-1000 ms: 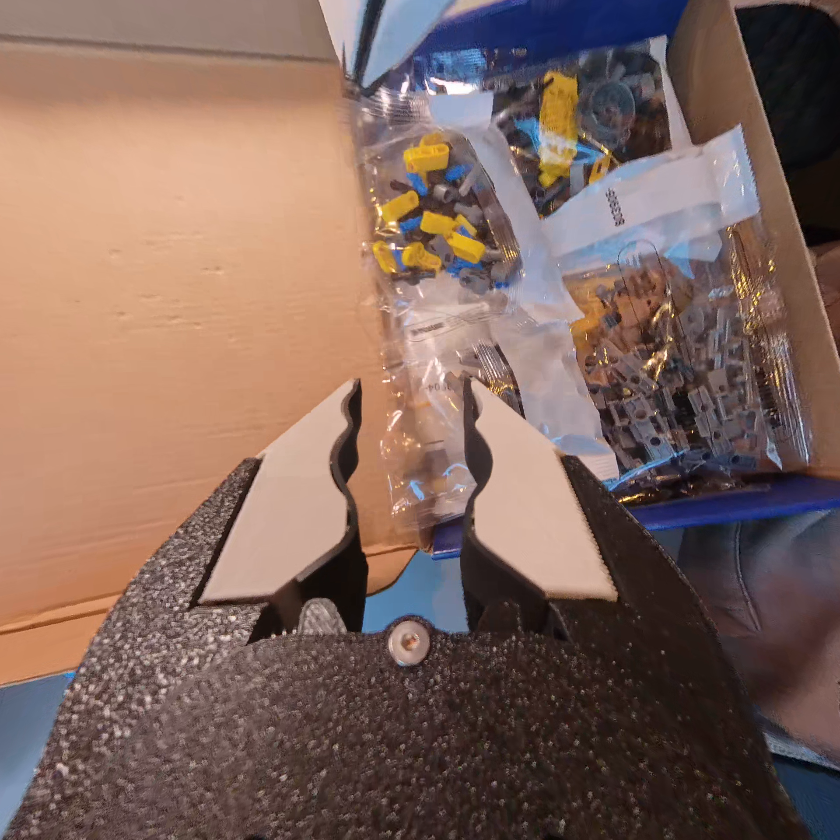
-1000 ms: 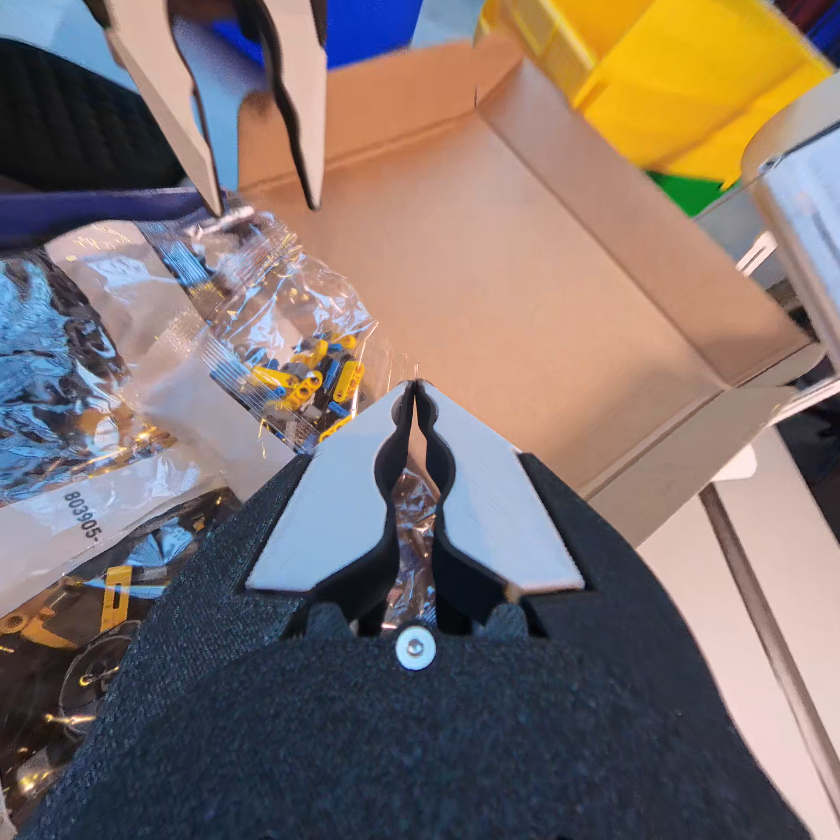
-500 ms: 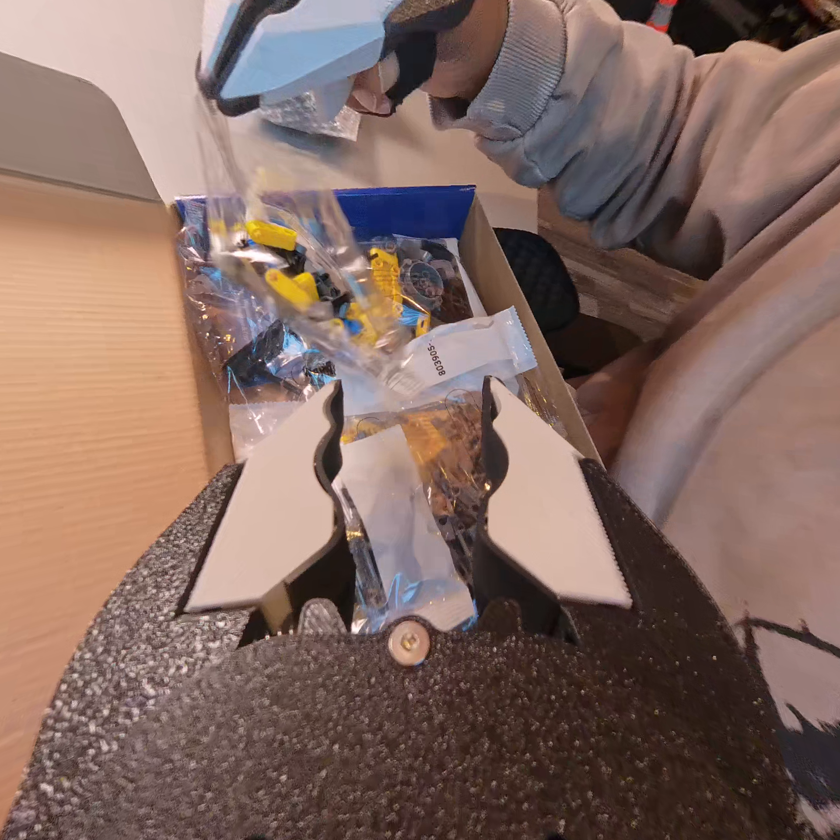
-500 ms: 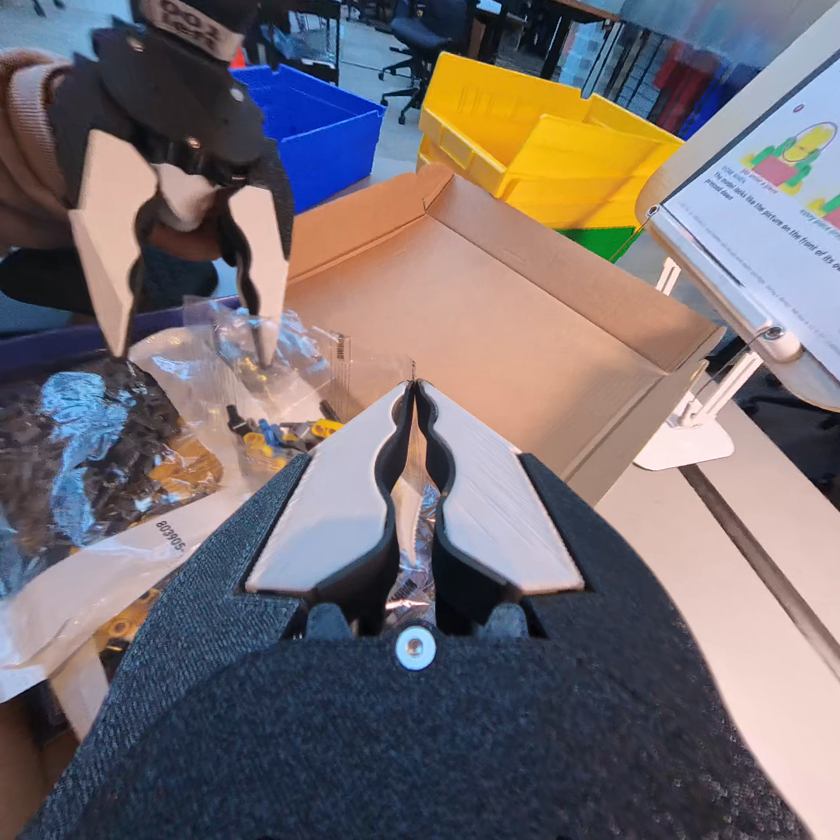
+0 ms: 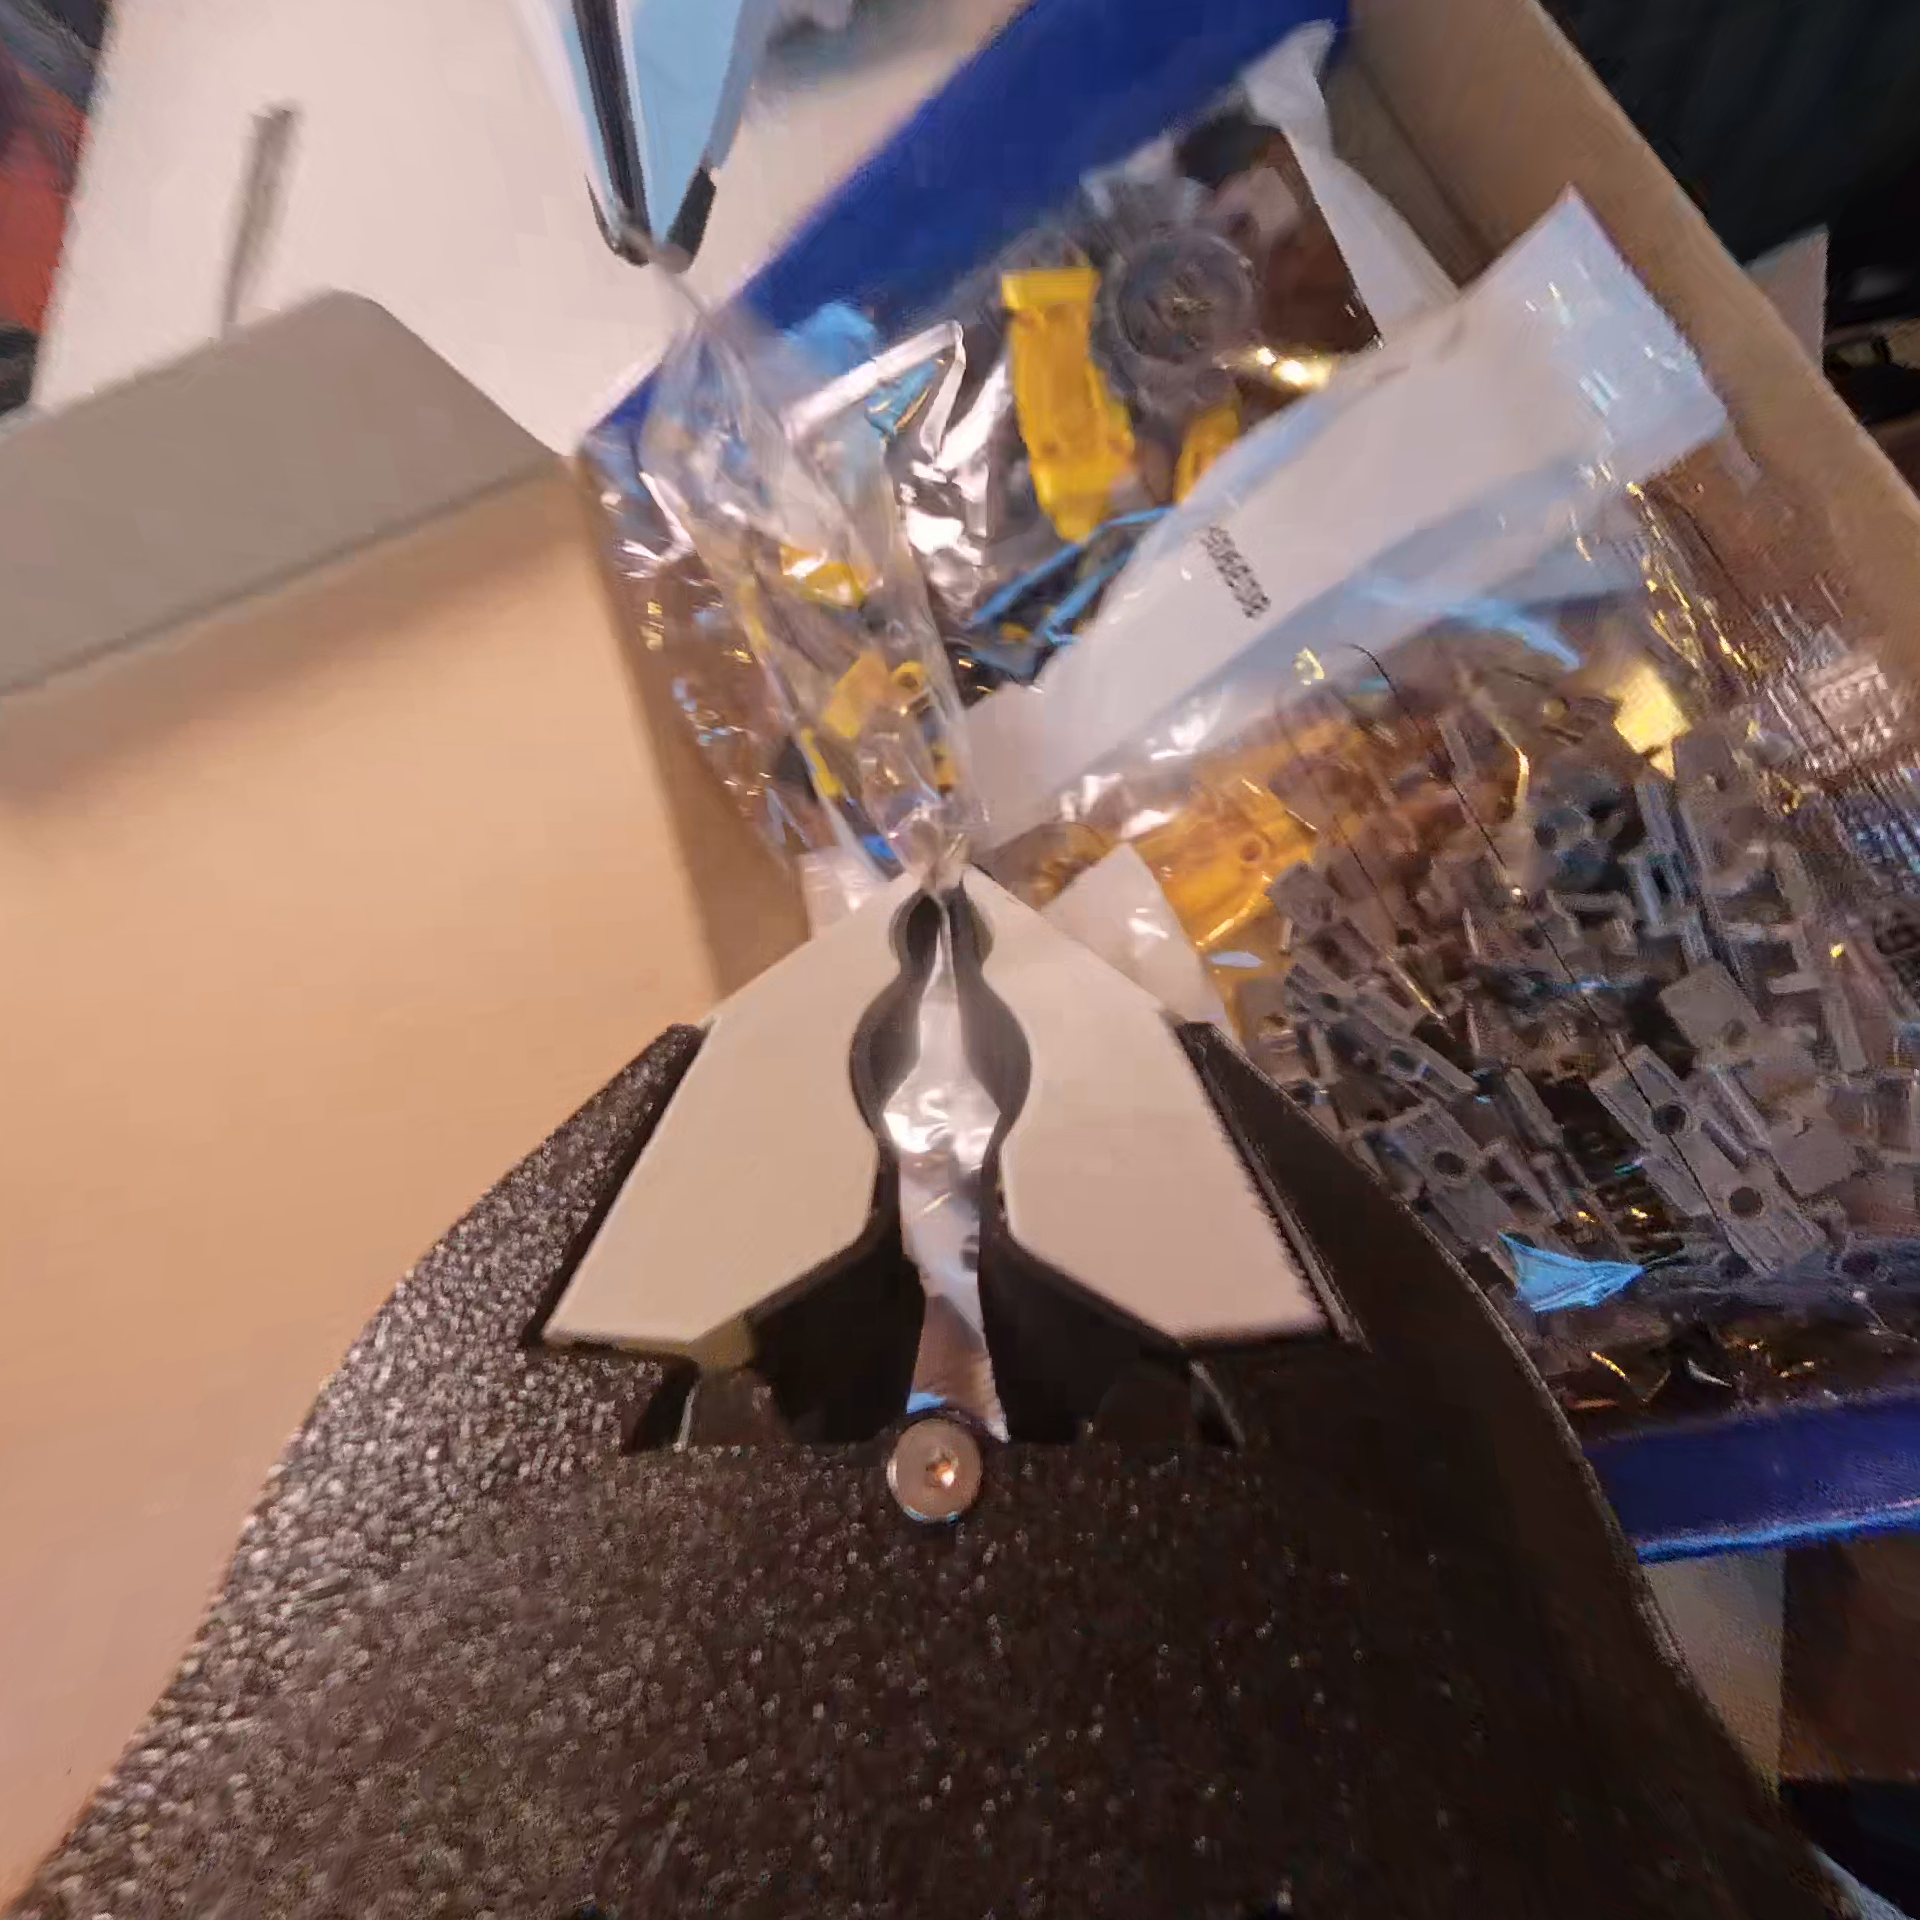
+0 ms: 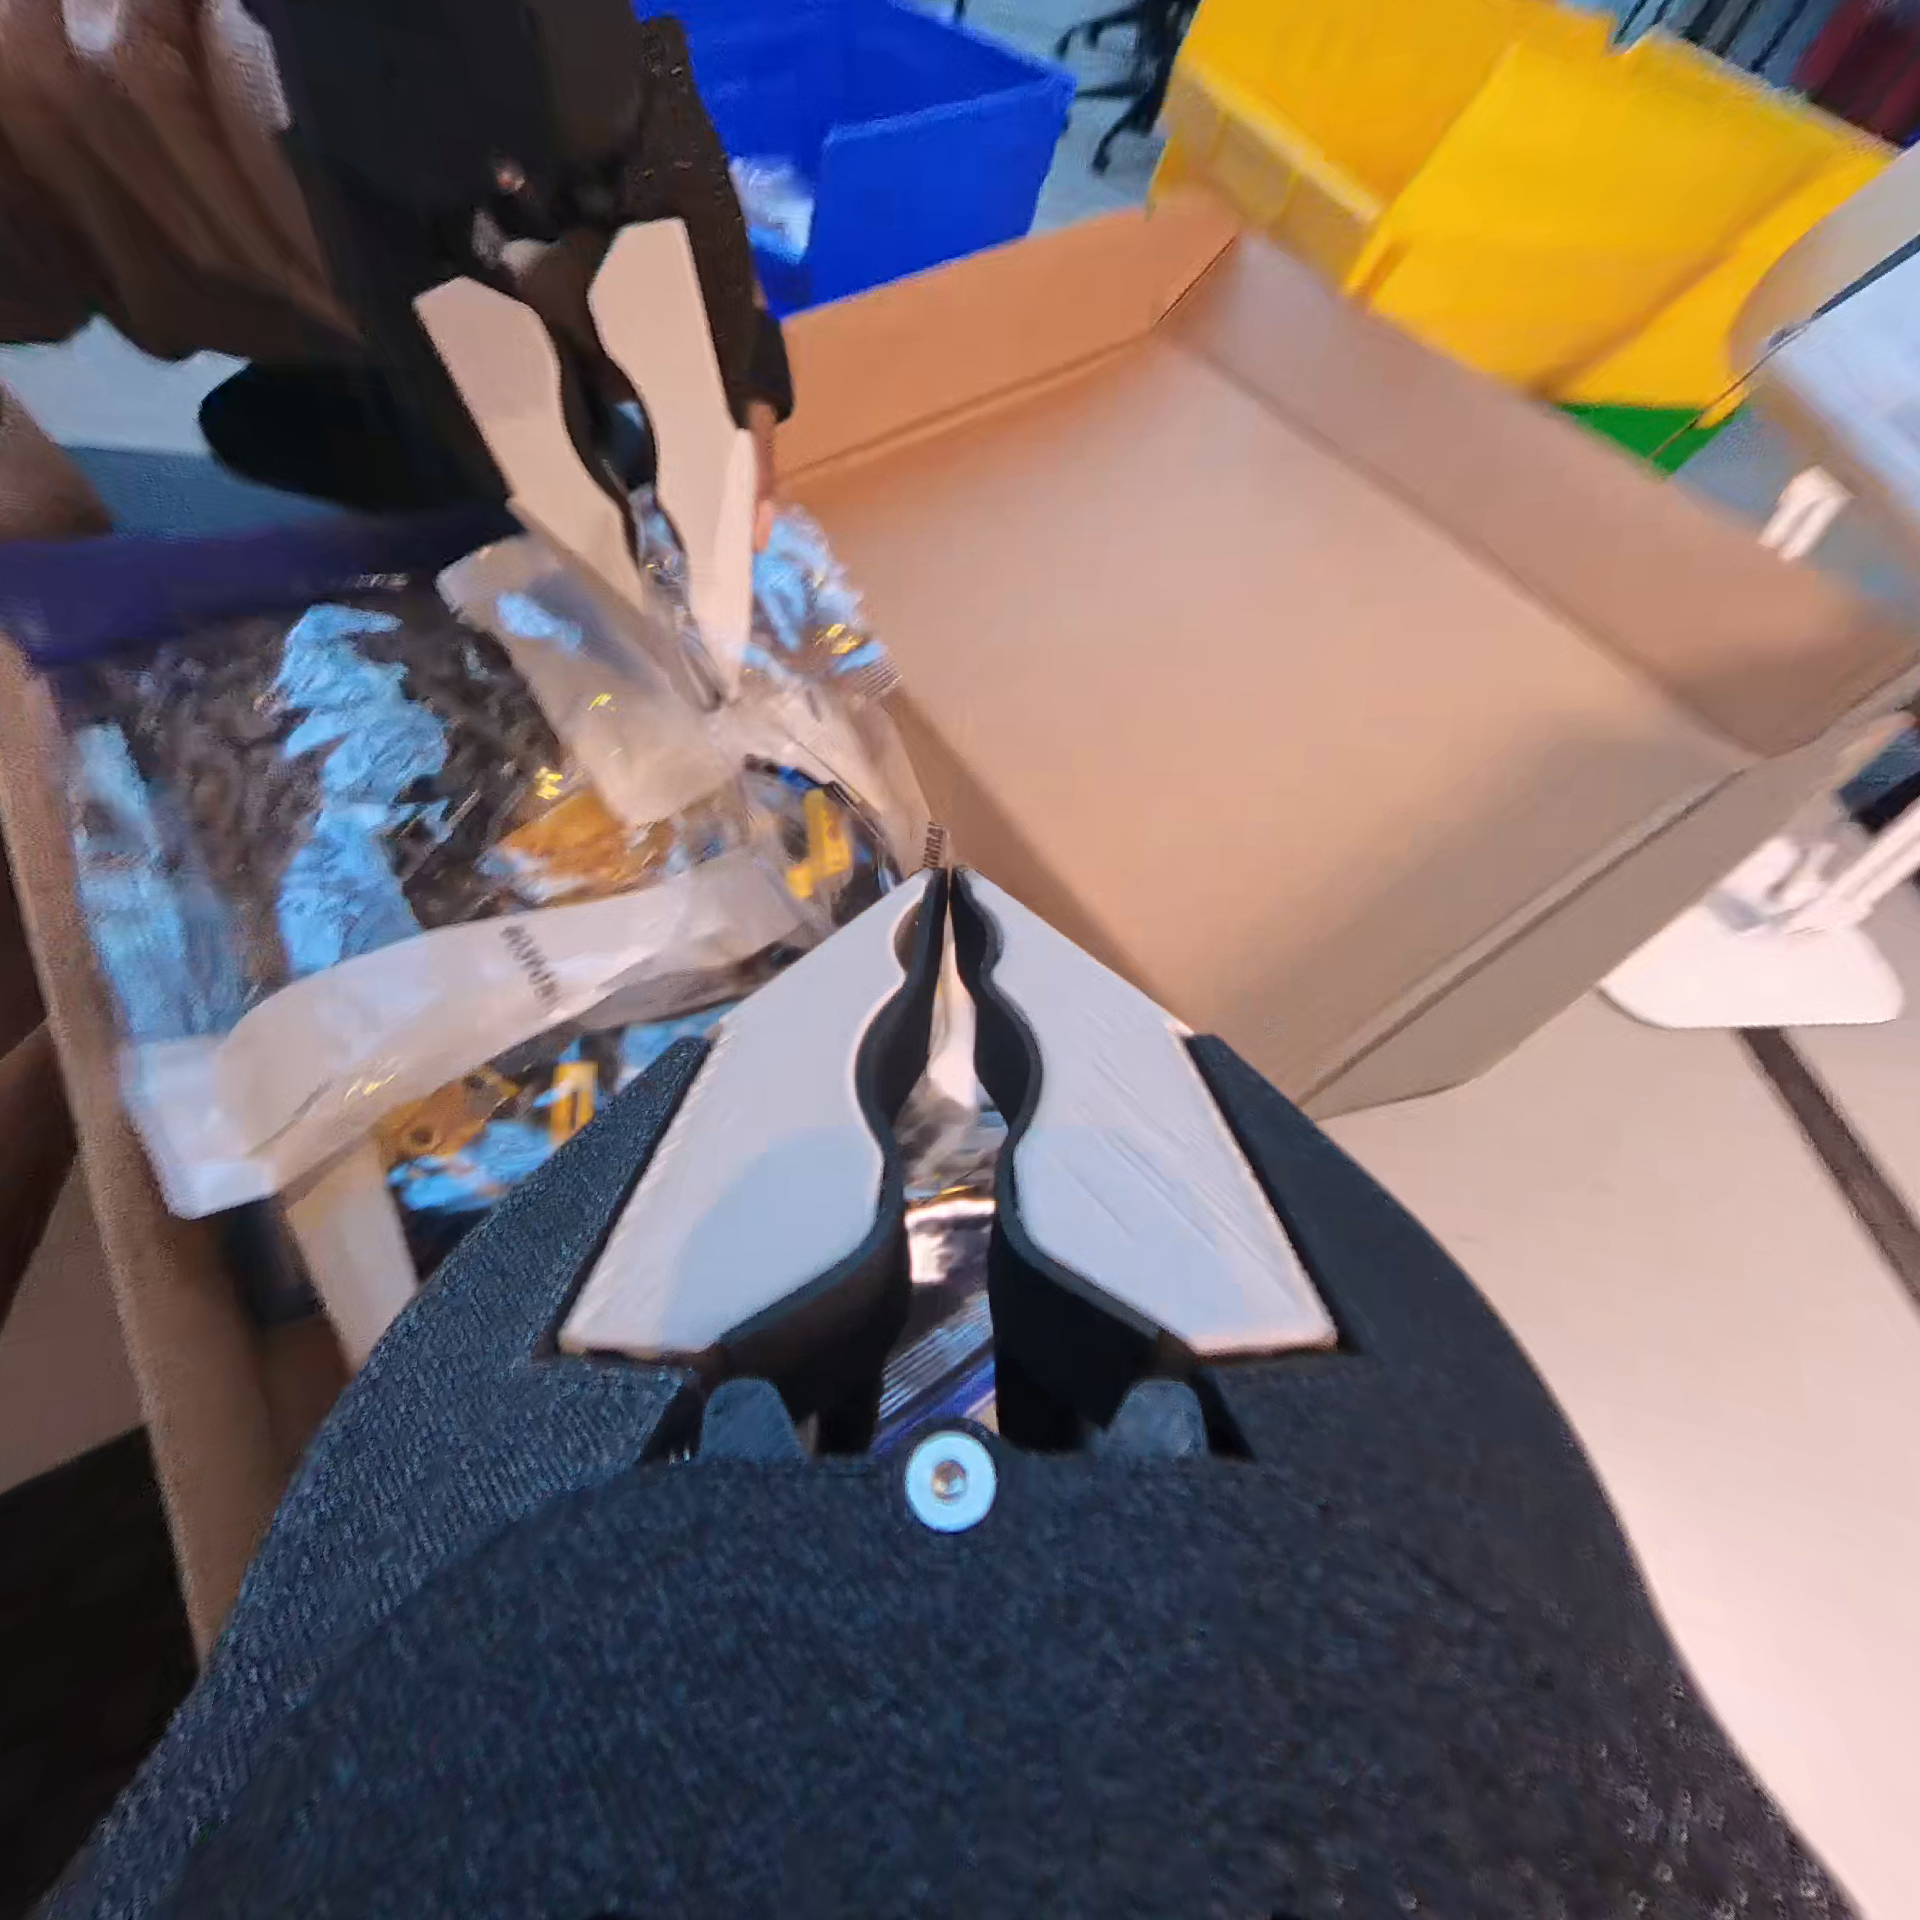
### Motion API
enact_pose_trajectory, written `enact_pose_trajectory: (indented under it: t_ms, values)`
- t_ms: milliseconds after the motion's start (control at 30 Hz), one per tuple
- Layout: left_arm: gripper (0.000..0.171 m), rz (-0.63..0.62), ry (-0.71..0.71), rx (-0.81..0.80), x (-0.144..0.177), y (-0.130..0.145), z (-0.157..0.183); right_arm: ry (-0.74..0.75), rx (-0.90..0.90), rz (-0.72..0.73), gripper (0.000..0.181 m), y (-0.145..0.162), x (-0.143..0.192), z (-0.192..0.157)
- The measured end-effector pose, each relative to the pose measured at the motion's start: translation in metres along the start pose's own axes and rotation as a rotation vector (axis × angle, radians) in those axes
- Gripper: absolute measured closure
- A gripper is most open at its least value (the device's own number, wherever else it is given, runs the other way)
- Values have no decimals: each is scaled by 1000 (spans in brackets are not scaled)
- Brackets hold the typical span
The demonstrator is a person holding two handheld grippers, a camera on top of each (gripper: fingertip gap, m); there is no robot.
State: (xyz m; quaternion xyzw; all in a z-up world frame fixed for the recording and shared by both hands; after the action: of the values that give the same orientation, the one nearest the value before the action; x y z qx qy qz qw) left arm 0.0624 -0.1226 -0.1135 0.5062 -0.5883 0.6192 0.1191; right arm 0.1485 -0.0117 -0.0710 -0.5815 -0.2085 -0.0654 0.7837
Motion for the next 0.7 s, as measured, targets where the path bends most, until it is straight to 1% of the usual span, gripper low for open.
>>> enact_pose_trajectory:
  t_ms: [33,100,167,233,267,367,400,433,467,533,600,633,700]
  values:
    - [171,-5,43,-2,-9,4,9,-49,-7,-19,181,10,1,-14]
    - [168,-28,95,1,-20,10,21,-135,-1,-123,180,26,5,-37]
    - [162,-38,127,-9,-18,9,24,-176,49,-222,176,35,13,-49]
    - [143,-26,254,48,-8,4,33,-213,43,-277,154,32,21,-54]
    - [139,-2,318,80,-1,0,37,-235,23,-282,147,26,24,-55]
    - [144,204,464,178,28,-25,36,-276,-30,-226,146,0,27,-52]
    - [146,246,459,241,31,-30,26,-264,-49,-224,146,-6,23,-48]
    - [148,253,416,294,27,-31,13,-254,-68,-228,146,-10,15,-44]
    - [149,224,356,329,18,-27,0,-248,-93,-248,149,-11,5,-42]
    - [147,95,269,357,-9,-12,-12,-237,-114,-378,148,5,-19,-42]
    - [147,-34,224,329,-34,1,-10,-231,-35,-541,144,33,-38,-48]
    - [146,-76,189,297,-42,5,-10,-201,24,-602,143,45,-45,-47]
    - [147,-112,149,268,-47,8,-10,-181,91,-621,145,49,-55,-45]
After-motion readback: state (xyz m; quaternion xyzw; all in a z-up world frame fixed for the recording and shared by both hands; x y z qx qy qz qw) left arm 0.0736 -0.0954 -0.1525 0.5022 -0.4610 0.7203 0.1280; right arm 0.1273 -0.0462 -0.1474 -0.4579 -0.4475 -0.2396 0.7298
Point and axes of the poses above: each gripper's, where its closed fingertips meet, x back along the fingers, y out of its underside, z = x × y across the jaws, the point moved 3 cm from there along x, back along the fingers, and after that the axes turned 8 degrees about y, right-handed, at the moved point
